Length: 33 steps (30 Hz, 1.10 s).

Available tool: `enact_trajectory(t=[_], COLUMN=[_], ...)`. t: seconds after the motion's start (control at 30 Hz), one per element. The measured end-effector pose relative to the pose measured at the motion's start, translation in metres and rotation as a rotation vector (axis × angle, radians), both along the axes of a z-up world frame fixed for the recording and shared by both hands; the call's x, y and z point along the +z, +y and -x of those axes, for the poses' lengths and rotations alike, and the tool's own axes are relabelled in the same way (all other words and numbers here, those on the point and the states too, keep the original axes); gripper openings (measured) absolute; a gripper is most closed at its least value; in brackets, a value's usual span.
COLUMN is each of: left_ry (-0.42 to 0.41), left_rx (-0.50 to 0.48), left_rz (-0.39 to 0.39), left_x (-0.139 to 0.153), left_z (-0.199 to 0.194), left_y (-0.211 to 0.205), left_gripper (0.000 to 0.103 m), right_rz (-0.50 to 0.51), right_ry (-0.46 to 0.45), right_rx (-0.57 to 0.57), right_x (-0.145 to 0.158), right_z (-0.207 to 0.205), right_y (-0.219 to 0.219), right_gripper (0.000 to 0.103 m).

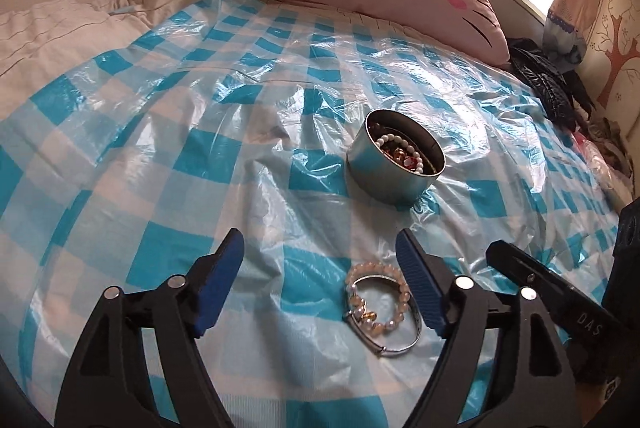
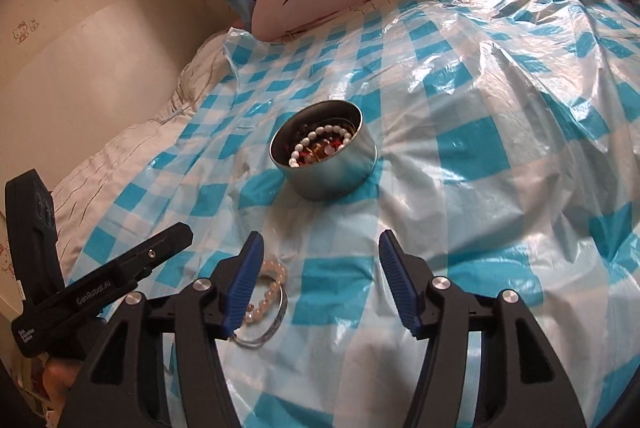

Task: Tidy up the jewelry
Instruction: 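Open both grippers to drop the amber and white bracelets into the tin, then grasp the silver bangle with the left gripper while the right grasps the peach bead bracelet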

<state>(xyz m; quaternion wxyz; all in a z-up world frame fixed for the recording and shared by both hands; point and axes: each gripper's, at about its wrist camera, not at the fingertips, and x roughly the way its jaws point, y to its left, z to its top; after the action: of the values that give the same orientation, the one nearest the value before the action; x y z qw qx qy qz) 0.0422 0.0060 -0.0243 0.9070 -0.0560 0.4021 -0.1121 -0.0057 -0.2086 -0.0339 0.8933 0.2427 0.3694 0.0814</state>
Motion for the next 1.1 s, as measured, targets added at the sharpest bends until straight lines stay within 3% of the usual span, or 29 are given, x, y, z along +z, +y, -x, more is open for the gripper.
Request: enact_trajectory(t=[0.07,0.37,0.53,0.8,0.97,1.1], left_ry=[0.008,-0.032,-0.004,0.013,0.02,0.022], left_rx=[0.018,0.166,0.22,0.219,0.217,0.224], left_rz=[-0.024,0.023,0.067,0.069,0.07,0.076], left_x=[-0.007,-0.001,-0.005,-0.01,-0.011,-0.011], left_z=[0.006,0.008,0.003,0.001,-0.002,-0.003], left_y=[0.003,0.033,0.048,0.047,0.046,0.047], left_gripper=[0.078,0.078,0.078,0.08,0.081,0.082], right_rz=[0.024,0.144,0.236,0.359,0.447,0.402], right_ry=[-0.003,0.042,0.073,0.193,0.221,0.206], right_rx=[-0.005,0.051,0.111,0.184,0.25,0.268], right_x=[0.001,-0.005,-0.013,-0.033,-0.036,-0.033], right_z=[0.002,-0.009,-0.027,-0.065,-0.072,-0.069], right_y=[0.002,0.027,0.048,0.06,0.064,0.055], right_gripper=[0.064,0.064,0.064,0.065,0.067,0.067])
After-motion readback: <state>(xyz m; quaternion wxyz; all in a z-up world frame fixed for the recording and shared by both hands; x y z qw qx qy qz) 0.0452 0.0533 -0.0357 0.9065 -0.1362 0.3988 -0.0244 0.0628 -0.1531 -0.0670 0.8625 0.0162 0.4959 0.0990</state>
